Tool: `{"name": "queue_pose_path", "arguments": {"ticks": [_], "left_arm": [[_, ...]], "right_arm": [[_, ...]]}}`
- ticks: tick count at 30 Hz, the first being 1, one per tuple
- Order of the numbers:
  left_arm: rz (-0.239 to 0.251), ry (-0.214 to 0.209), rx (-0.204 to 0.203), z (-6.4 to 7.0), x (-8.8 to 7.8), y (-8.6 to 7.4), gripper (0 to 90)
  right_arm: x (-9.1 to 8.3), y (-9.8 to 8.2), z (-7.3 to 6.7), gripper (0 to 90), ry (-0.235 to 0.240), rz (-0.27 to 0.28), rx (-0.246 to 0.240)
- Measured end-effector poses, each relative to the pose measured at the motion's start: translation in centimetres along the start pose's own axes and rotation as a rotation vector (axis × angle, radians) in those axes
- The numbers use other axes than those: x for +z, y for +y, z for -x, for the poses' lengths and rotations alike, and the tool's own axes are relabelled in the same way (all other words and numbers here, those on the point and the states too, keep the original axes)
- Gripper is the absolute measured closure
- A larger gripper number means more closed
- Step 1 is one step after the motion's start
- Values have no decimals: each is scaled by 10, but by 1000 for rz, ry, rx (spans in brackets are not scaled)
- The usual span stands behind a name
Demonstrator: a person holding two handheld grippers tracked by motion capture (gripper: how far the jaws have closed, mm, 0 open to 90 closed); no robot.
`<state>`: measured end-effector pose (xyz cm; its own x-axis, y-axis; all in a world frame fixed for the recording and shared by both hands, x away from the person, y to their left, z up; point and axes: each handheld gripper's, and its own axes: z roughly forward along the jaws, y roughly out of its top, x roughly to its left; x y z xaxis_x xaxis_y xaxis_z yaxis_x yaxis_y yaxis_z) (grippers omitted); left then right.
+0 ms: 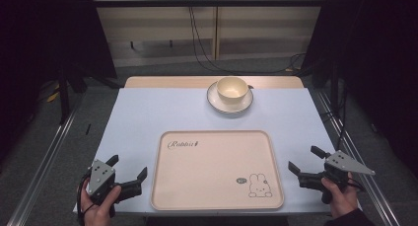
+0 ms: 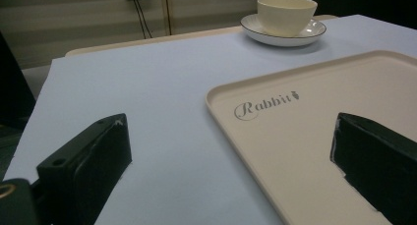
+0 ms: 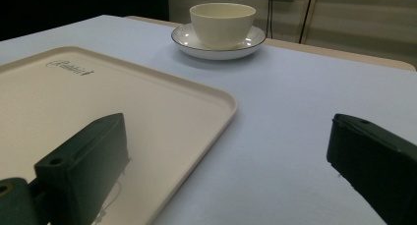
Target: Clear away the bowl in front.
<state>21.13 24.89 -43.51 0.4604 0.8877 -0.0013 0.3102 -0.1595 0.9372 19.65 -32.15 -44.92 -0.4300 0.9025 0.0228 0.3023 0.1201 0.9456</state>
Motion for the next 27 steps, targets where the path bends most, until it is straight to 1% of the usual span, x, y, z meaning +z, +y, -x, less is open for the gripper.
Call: {"name": "queue_pose_path", "arguments": {"ticks": [5,12,15,16,18,20,21,22,24,25,26,27], "left_arm": [[0,0,-2,0,-1,0,18],[-10,-9,-12,0,-1,0,20],[-10,-31,-23,1,1,0,32],[-10,-31,-23,1,1,0,30],[-15,-31,-30,2,3,1,27],[-5,-45,-33,4,5,2,26],[-9,-45,-30,4,6,3,25],[-15,-44,-25,4,6,3,24],[-6,-50,-28,5,7,3,22],[-12,-57,-22,5,8,4,24],[-4,-69,-30,5,9,4,28],[-9,-59,-23,6,9,6,29]], "right_arm": [[-1,1,1,19,-2,7,-2],[0,0,0,21,7,-4,-6],[0,0,0,22,7,-2,-5],[0,0,0,22,7,-2,-5],[2,0,-1,10,14,-19,-8],[2,0,-1,10,20,-21,-10],[2,0,-1,9,21,-19,-9],[2,0,0,9,13,-13,-10],[2,0,0,9,12,-13,-9],[2,0,-1,10,25,-16,-11],[2,0,-1,10,26,-19,-10],[2,0,-1,10,26,-18,-8]]}}
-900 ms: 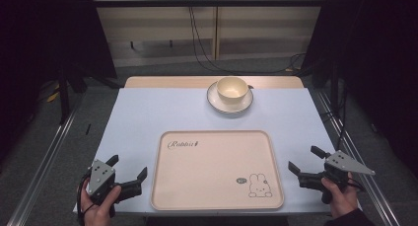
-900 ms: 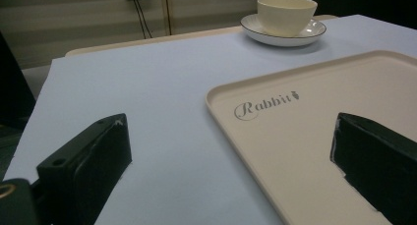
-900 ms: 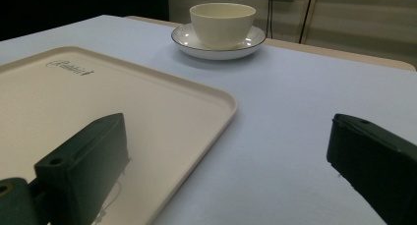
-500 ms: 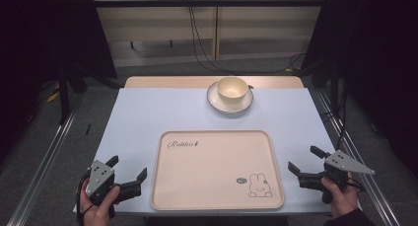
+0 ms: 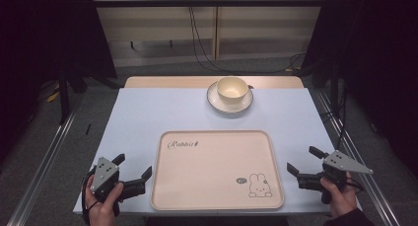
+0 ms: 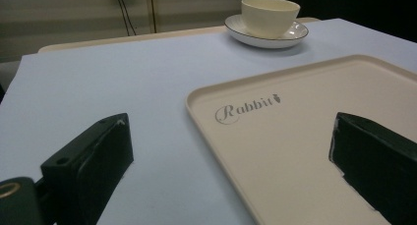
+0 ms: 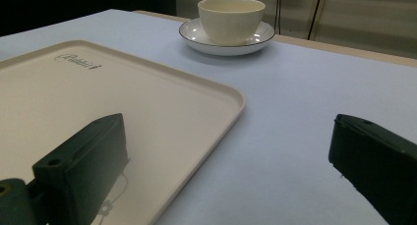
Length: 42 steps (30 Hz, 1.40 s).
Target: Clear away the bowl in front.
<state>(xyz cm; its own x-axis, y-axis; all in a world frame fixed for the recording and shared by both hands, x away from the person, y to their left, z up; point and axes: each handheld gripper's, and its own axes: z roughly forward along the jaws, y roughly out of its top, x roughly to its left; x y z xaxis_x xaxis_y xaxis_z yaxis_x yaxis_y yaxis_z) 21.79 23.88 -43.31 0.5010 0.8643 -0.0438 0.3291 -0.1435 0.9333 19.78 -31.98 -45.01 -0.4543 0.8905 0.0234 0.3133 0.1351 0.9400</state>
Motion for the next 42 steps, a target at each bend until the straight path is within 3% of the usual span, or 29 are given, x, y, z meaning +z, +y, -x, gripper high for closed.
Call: {"name": "queue_pose_path", "arguments": {"ticks": [9,18,20,27,34,42], "left_arm": [[6,-29,-4,4,10,8,23],[-1,-65,18,9,28,19,25],[-9,-90,32,11,35,22,25],[-6,-92,52,21,46,31,31],[7,-139,71,32,57,41,38],[-14,-182,79,36,77,47,35]], "right_arm": [[0,0,0,11,10,3,-2],[0,0,-1,12,18,4,-6],[0,0,-1,12,21,6,-9],[0,1,-1,12,27,7,-10],[-1,1,-1,12,28,17,-9],[-1,1,0,13,31,19,-9]]}}
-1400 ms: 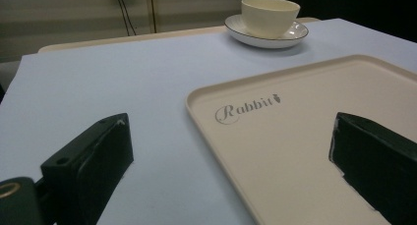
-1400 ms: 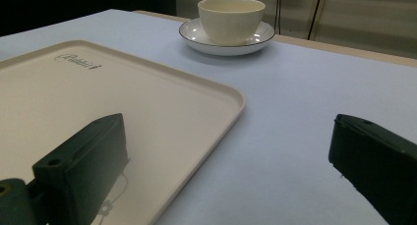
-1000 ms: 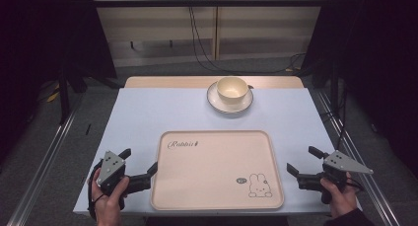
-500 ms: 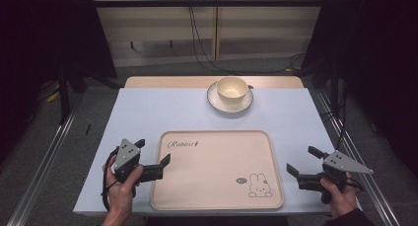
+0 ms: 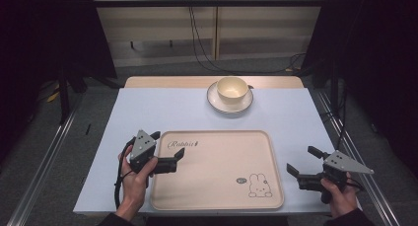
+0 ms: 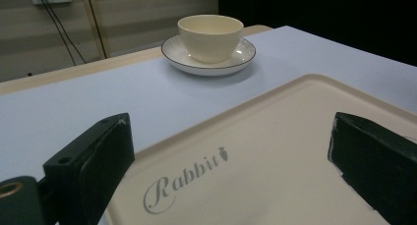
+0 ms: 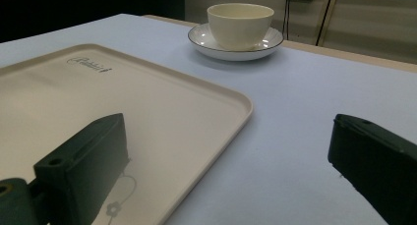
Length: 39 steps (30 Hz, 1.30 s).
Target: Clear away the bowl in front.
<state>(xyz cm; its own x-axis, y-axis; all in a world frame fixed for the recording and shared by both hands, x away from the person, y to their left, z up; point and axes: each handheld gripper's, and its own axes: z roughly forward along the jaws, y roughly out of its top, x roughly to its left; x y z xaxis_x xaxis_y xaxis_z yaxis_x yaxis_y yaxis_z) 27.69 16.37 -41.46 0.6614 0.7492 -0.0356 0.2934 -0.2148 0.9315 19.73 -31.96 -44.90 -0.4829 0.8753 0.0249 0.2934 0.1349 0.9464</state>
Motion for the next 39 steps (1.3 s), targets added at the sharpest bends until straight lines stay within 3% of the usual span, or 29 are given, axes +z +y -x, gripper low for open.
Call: {"name": "queue_pose_path", "arguments": {"ticks": [7,13,14,17,24,26,27,36,38,39], "left_arm": [[-1,-8,9,1,13,9,43],[7,-50,19,5,27,18,45],[-13,-58,40,4,33,19,51],[-21,-80,28,4,43,20,55],[-16,-87,26,-5,59,31,51],[-13,-70,49,-9,61,37,52],[-5,-84,27,-10,63,40,54],[14,-82,50,-13,80,54,50],[0,-105,28,-14,89,56,46],[-5,-129,-7,-15,93,57,47]], "right_arm": [[0,0,0,13,1,0,-1],[0,0,0,13,6,-8,-5],[1,0,0,13,10,-6,-7],[1,0,0,13,10,-6,-5],[0,0,0,14,13,6,-12],[-1,1,0,14,12,19,-10],[-1,1,0,14,12,24,-14],[-1,1,0,14,20,20,-15],[-2,2,0,13,14,40,-18],[-2,2,0,13,10,38,-13]]}}
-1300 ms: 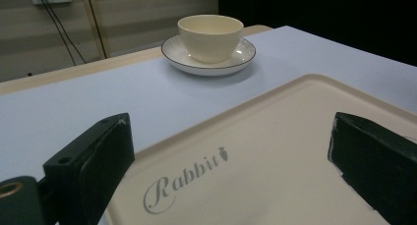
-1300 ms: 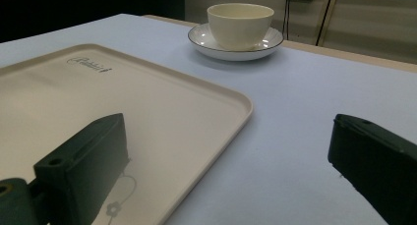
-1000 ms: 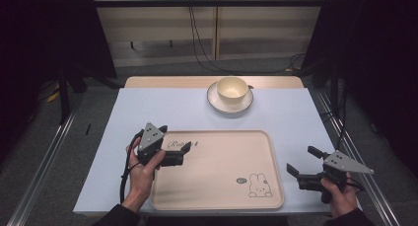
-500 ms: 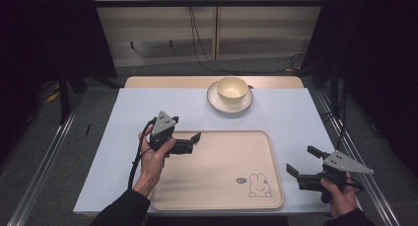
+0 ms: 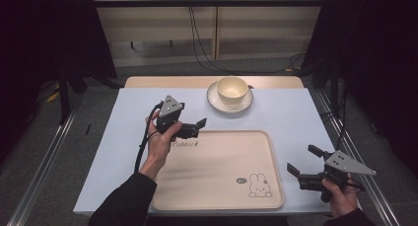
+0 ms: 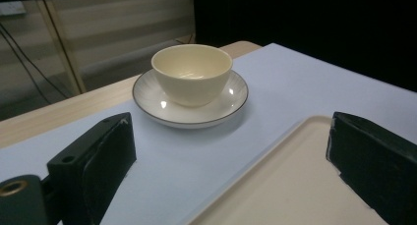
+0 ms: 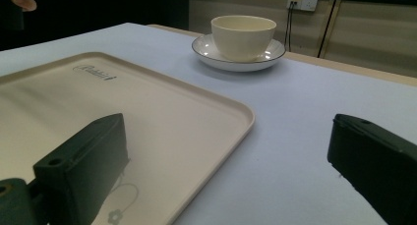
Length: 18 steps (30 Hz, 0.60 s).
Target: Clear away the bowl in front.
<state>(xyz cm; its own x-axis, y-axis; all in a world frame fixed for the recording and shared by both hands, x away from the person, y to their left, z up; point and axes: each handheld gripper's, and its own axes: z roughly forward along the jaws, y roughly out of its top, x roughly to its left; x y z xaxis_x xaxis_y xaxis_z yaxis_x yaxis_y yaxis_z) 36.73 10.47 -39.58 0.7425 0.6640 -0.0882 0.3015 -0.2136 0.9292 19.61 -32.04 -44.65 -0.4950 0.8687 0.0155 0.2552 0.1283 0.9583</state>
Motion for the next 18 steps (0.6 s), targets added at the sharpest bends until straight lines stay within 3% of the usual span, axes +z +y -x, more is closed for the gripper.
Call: {"name": "queue_pose_path", "arguments": {"ticks": [2,3,6,7,12,15,18], "left_arm": [[-4,-8,-10,-1,3,0,37],[-11,41,43,0,8,1,51],[-14,15,14,-2,15,1,44],[-25,32,26,-3,20,3,45],[-31,11,17,-8,35,11,44],[-34,24,24,-10,40,14,46],[-37,11,-3,-14,52,18,47]], "right_arm": [[0,0,0,13,5,0,1],[1,0,0,13,3,1,-9],[1,0,0,13,4,-1,-9],[0,0,0,13,2,0,-7],[0,0,0,14,9,-7,-7],[1,0,0,13,8,-8,-8],[0,0,1,14,4,-4,-9]]}}
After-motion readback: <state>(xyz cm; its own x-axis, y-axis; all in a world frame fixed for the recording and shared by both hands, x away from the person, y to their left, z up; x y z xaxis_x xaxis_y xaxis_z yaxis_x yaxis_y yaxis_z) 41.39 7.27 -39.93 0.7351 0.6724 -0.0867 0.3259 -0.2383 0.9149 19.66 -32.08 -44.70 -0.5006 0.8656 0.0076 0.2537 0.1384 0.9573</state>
